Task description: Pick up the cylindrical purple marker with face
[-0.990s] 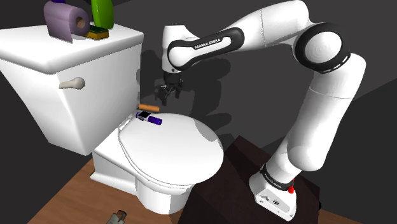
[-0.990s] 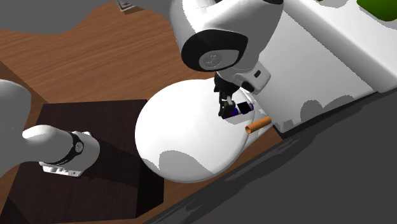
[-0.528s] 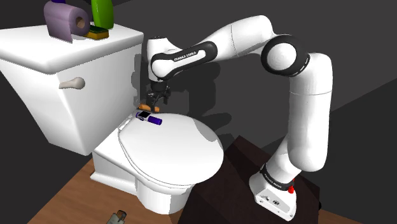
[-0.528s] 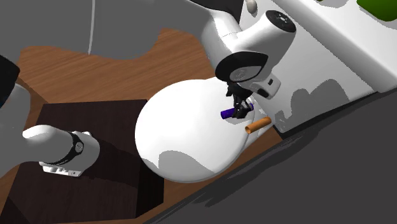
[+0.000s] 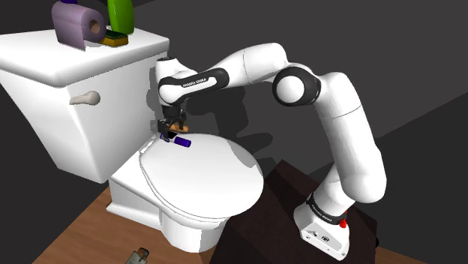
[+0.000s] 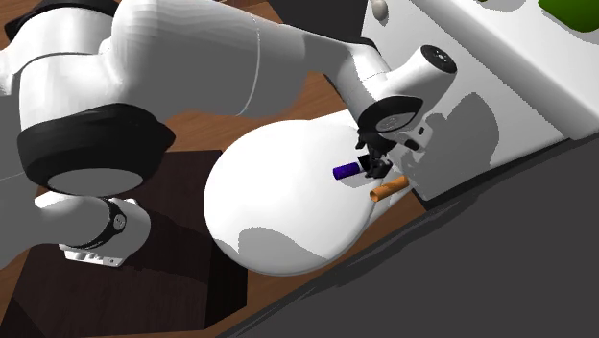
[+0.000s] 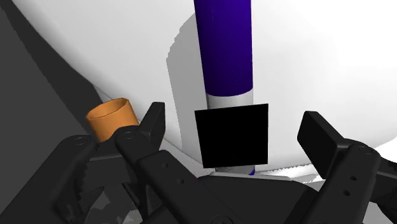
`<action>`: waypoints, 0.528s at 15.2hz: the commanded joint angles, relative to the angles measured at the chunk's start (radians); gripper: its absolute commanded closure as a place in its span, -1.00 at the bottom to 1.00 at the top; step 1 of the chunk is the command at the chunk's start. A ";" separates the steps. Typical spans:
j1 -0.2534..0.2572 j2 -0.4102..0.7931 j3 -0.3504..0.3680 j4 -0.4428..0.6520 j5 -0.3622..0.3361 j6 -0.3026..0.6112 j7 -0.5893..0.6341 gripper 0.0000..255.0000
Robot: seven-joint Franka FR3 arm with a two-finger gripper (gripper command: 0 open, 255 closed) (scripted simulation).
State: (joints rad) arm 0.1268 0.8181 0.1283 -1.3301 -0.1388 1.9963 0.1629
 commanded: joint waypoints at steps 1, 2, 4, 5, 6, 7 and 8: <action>0.003 0.027 -0.002 0.019 -0.002 0.007 0.001 -1.00; 0.004 0.035 -0.002 0.019 -0.003 0.015 0.001 -1.00; 0.004 0.051 -0.004 0.019 -0.005 0.031 0.002 -1.00; 0.005 0.059 -0.004 0.019 -0.006 0.039 0.003 -1.00; 0.005 0.073 -0.006 0.021 -0.007 0.051 0.004 -1.00; 0.005 0.073 -0.006 0.021 -0.007 0.051 0.004 -1.00; 0.005 0.073 -0.006 0.021 -0.007 0.051 0.004 -1.00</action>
State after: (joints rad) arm 0.1317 0.8856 0.1230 -1.3141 -0.1455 2.0465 0.1666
